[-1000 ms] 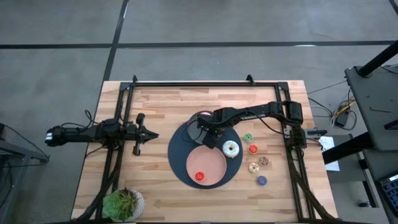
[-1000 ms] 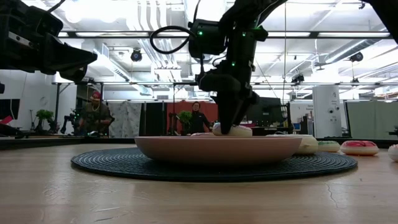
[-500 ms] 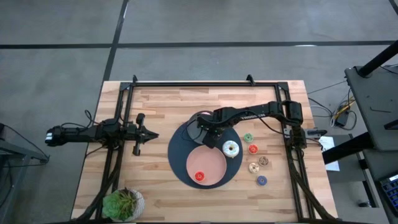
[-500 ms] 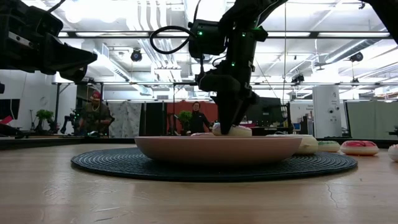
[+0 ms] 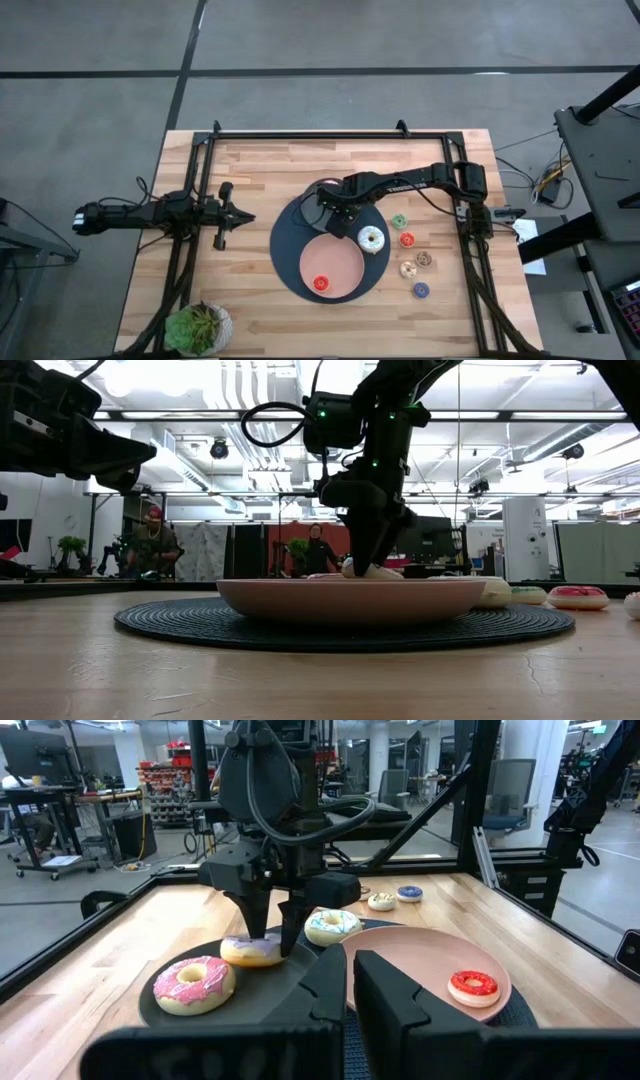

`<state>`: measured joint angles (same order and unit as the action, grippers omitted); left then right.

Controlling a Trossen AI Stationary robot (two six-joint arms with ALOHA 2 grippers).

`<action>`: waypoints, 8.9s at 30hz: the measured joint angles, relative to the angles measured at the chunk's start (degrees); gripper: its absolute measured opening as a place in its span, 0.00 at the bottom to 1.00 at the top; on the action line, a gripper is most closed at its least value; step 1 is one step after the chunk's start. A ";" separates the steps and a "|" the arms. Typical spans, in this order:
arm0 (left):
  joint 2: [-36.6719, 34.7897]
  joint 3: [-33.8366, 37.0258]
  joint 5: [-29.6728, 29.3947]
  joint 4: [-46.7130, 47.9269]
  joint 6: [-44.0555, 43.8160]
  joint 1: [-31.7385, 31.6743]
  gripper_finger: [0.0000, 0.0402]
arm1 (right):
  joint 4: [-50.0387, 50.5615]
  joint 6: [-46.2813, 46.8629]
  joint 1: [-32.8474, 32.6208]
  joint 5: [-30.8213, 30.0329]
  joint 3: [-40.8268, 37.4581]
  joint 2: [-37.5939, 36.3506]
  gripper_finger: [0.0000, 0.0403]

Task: Pick & Place donuts
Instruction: Put the big purple doughnut into the gray plate, then put the big white doughnut into the gray plate

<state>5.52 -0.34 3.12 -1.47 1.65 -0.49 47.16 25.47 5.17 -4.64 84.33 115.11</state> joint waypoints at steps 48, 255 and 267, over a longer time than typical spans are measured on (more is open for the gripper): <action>0.00 0.00 0.00 0.00 0.02 -0.01 0.00 | 0.43 -0.63 -1.07 0.04 -2.79 -4.37 0.37; -0.01 0.00 0.01 0.00 0.02 -0.02 0.00 | -2.51 4.52 -5.86 4.68 -23.26 -12.96 0.61; 0.00 0.00 0.00 0.00 0.02 0.00 0.00 | -2.54 4.52 -5.88 4.76 -23.26 -12.96 0.48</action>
<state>5.52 -0.34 3.12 -1.48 1.67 -0.49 44.62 30.00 -0.71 0.12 61.08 102.15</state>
